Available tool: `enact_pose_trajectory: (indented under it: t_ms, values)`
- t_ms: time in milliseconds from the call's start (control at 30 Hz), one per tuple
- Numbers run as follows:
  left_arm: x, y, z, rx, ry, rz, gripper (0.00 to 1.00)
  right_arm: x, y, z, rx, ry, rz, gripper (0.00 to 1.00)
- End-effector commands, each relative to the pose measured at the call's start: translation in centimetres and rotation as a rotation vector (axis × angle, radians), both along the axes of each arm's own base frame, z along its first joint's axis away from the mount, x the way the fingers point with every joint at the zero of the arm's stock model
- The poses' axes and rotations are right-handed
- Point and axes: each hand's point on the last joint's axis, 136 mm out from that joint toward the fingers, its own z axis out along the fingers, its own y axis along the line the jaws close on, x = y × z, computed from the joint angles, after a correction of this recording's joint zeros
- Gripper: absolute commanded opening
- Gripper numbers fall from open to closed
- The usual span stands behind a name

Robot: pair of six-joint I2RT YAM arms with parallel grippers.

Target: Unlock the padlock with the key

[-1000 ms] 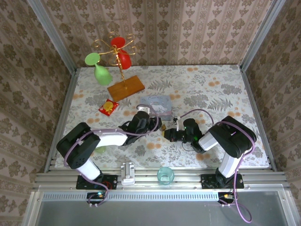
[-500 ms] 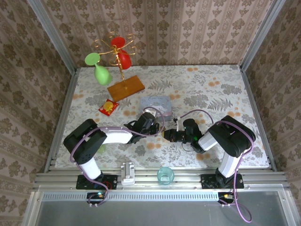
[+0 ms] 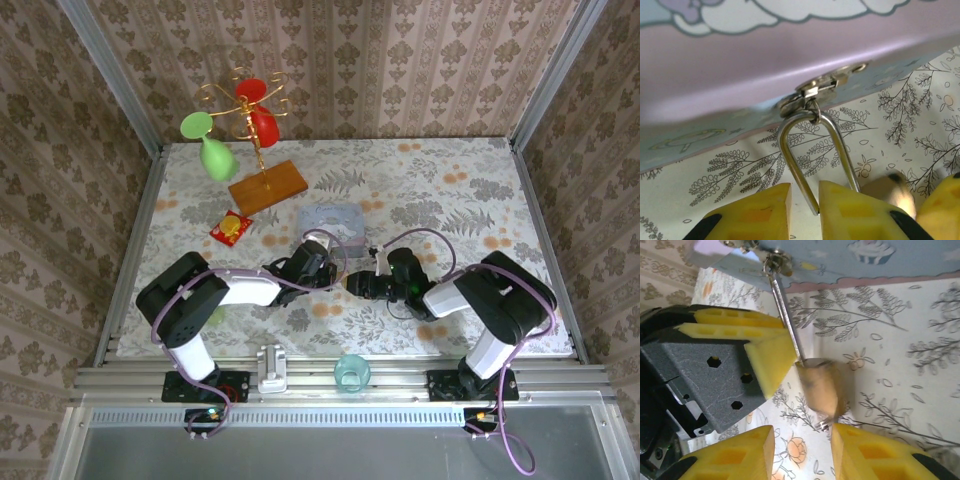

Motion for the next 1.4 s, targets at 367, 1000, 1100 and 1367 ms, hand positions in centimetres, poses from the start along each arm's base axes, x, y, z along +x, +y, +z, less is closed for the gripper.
enact_pose_trajectory:
  t_ms: [367,1000,1100,1367]
  values:
    - [-0.2,1.6,5.0,-0.059,-0.072,0.026,0.31,2.1,-1.3,0.1,-0.383,-0.066,-0.070,0.44]
    - [-0.9,3.3,5.8,-0.232,-0.032,0.066,0.38,3.1,0.5,-0.9,-0.547,-0.071,-0.063,0.49]
    - [-0.9,3.1,5.9,-0.233,-0.035,0.061,0.38,2.9,1.0,-1.1,-0.557,-0.078,-0.051,0.50]
    - [-0.9,3.5,6.2,-0.220,-0.048,0.065,0.38,2.8,0.8,-1.7,-0.630,-0.082,-0.052,0.47]
